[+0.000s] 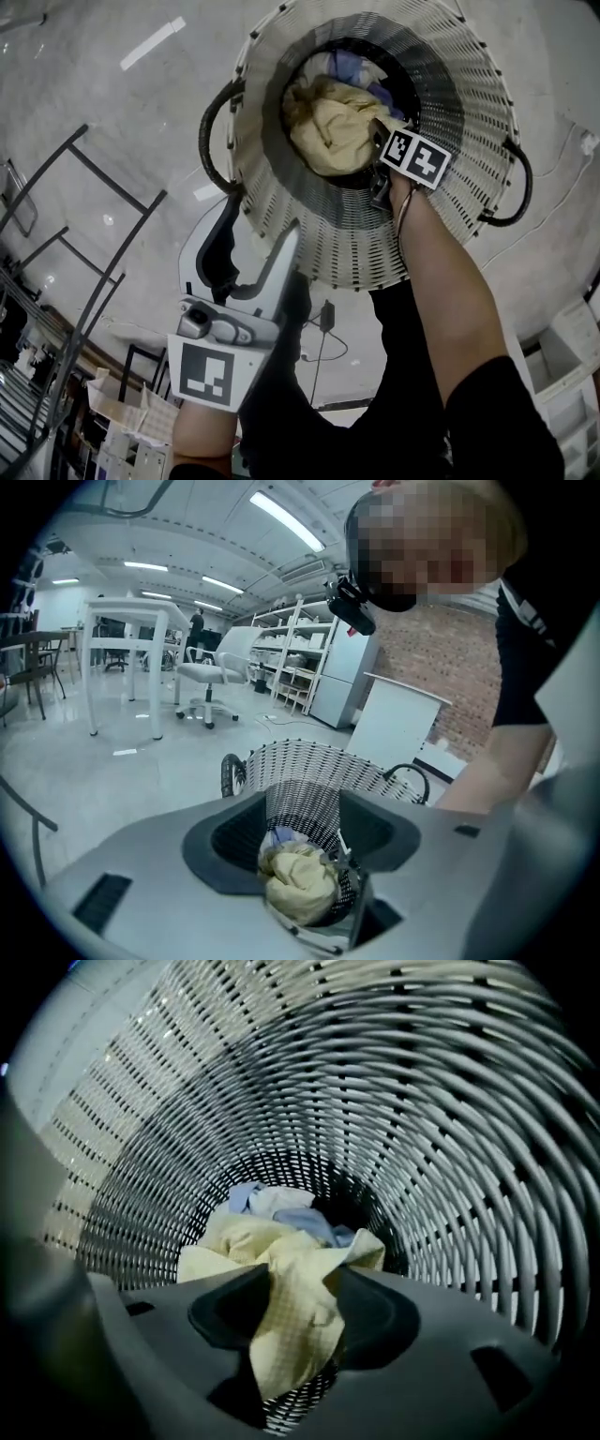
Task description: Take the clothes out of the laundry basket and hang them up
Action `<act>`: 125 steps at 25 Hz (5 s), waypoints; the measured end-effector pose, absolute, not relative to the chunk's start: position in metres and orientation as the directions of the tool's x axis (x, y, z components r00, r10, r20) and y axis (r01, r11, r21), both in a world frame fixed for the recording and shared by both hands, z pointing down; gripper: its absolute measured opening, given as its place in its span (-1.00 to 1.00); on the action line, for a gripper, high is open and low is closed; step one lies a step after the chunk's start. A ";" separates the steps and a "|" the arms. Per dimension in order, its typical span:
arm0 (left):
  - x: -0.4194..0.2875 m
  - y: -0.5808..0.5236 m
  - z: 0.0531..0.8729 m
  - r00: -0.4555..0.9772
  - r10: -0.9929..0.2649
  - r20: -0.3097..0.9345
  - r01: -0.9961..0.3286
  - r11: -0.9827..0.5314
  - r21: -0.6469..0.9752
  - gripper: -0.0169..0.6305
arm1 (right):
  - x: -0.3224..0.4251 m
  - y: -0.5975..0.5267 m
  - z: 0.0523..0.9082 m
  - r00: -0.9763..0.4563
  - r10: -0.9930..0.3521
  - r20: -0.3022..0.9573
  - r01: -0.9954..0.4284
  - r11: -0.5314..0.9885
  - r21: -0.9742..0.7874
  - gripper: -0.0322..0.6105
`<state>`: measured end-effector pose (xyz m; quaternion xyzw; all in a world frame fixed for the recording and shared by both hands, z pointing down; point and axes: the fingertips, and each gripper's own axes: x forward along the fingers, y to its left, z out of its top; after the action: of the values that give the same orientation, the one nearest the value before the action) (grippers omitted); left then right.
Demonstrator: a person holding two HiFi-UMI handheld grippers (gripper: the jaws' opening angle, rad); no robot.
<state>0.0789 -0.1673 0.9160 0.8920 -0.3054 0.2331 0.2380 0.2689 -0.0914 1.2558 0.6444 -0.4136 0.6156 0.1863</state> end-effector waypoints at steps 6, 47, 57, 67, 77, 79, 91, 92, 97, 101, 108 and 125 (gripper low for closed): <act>0.074 -0.164 0.917 0.703 -0.438 0.561 -0.661 -0.694 0.286 -0.23 | 0.260 -0.093 1.248 -0.126 -0.291 0.948 -0.793 -0.545 -0.273 -0.81; 0.075 -0.148 0.556 0.809 -0.455 0.373 -0.561 -0.787 0.257 -0.22 | 0.175 -0.202 0.581 -0.391 -0.851 0.352 -0.861 0.202 -0.467 -0.86; 0.089 -0.158 0.425 0.826 -0.502 0.258 -0.535 -0.842 0.074 -0.14 | 0.135 -0.180 0.378 -0.508 -0.846 0.163 -0.824 0.422 -0.378 -0.85; 0.089 -0.144 0.325 0.840 -0.504 0.204 -0.508 -0.861 -0.034 -0.14 | 0.088 -0.133 0.246 -0.610 -0.790 0.060 -0.776 0.580 -0.247 -0.86; 0.068 -0.133 0.283 0.822 -0.532 0.203 -0.549 -0.835 0.033 -0.87 | 0.085 -0.107 0.221 -0.611 -0.791 0.024 -0.771 0.588 -0.243 -0.82; 0.060 -0.137 0.275 0.809 -0.555 0.194 -0.572 -0.819 0.046 -0.87 | 0.083 -0.101 0.222 -0.606 -0.795 0.020 -0.775 0.585 -0.239 -0.79; -0.003 -0.158 0.212 0.764 -0.640 0.077 -0.645 -0.758 0.100 -0.88 | 0.095 -0.112 0.306 -0.538 -0.828 0.158 -0.819 0.469 -0.332 -0.33; -0.008 -0.159 0.205 0.762 -0.645 0.064 -0.648 -0.756 0.096 -0.87 | 0.093 -0.118 0.319 -0.539 -0.822 0.182 -0.819 0.461 -0.342 -0.31; -0.041 -0.152 0.171 0.739 -0.674 -0.001 -0.672 -0.737 0.077 -0.87 | 0.066 -0.136 0.366 -0.565 -0.780 0.270 -0.808 0.455 -0.374 -0.21; -0.069 -0.143 0.148 0.716 -0.697 -0.044 -0.694 -0.717 0.067 -0.87 | 0.028 -0.148 0.390 -0.602 -0.731 0.322 -0.793 0.500 -0.348 -0.09; -0.126 -0.130 0.121 0.646 -0.762 -0.047 -0.759 -0.648 0.065 -0.87 | -0.071 -0.166 0.399 -0.725 -0.608 0.324 -0.688 0.658 -0.307 -0.01; -0.316 -0.097 0.157 0.357 -0.934 -0.004 -0.932 -0.356 0.066 -0.87 | -0.120 -0.159 0.310 -0.782 -0.591 0.196 -0.622 0.728 -0.288 -0.84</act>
<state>-0.3162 -0.0969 0.1574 0.8232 -0.5668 -0.0207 0.0261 -0.1197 -0.1592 0.3100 0.3269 -0.9283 0.1711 0.0453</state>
